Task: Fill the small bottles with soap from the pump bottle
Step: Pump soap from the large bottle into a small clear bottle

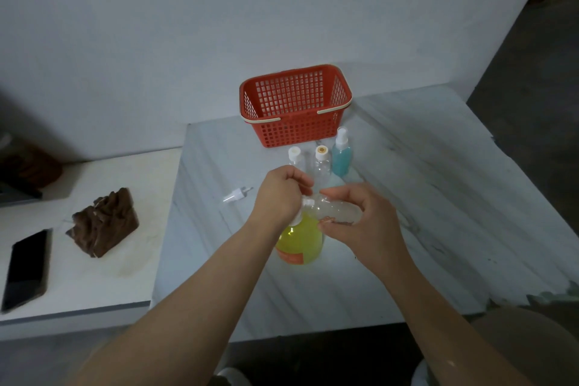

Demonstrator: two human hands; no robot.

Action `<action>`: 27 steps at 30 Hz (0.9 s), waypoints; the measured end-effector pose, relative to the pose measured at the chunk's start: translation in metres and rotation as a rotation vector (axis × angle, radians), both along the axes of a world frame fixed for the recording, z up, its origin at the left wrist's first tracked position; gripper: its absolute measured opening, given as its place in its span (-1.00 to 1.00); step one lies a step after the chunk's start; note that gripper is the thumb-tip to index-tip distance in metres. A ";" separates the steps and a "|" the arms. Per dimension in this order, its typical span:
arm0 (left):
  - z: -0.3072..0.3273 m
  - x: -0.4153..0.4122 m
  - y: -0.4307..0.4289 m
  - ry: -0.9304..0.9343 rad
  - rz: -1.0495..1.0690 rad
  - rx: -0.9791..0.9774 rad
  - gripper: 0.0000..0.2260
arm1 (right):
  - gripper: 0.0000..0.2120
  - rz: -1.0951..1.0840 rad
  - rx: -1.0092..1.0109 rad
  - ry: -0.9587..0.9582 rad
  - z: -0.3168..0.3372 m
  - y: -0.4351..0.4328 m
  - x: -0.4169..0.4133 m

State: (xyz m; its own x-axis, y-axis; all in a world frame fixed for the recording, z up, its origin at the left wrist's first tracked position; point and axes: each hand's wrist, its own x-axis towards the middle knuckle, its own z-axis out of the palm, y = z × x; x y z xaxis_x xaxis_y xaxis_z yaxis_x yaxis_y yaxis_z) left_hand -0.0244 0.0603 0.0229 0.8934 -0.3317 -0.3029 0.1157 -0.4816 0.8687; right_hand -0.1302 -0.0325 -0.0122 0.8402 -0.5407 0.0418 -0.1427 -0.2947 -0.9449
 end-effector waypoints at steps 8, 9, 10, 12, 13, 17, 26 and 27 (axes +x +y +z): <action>0.001 -0.001 -0.001 0.002 0.021 0.012 -0.66 | -0.58 0.006 -0.008 0.013 0.002 0.000 0.000; 0.002 -0.001 -0.001 0.002 0.022 0.014 -0.66 | -0.57 0.002 -0.012 0.009 0.002 0.000 0.000; 0.002 -0.002 -0.001 0.000 0.023 0.012 -0.67 | -0.56 -0.003 -0.017 0.007 0.001 0.001 0.000; 0.004 -0.004 -0.001 -0.009 0.018 0.005 -0.67 | -0.57 -0.008 -0.026 0.013 0.003 0.001 0.000; 0.006 -0.004 -0.001 -0.012 0.010 0.003 -0.68 | -0.57 -0.008 -0.026 0.017 0.003 0.001 -0.001; 0.011 0.000 -0.001 -0.005 -0.012 -0.014 -0.70 | -0.58 -0.018 -0.029 0.016 0.006 0.002 -0.001; 0.011 0.001 0.005 0.019 0.017 -0.051 -0.71 | -0.57 -0.017 -0.017 -0.001 0.008 0.004 -0.002; 0.009 0.000 0.004 0.016 0.021 -0.044 -0.70 | -0.57 -0.016 -0.017 0.001 0.009 0.004 -0.002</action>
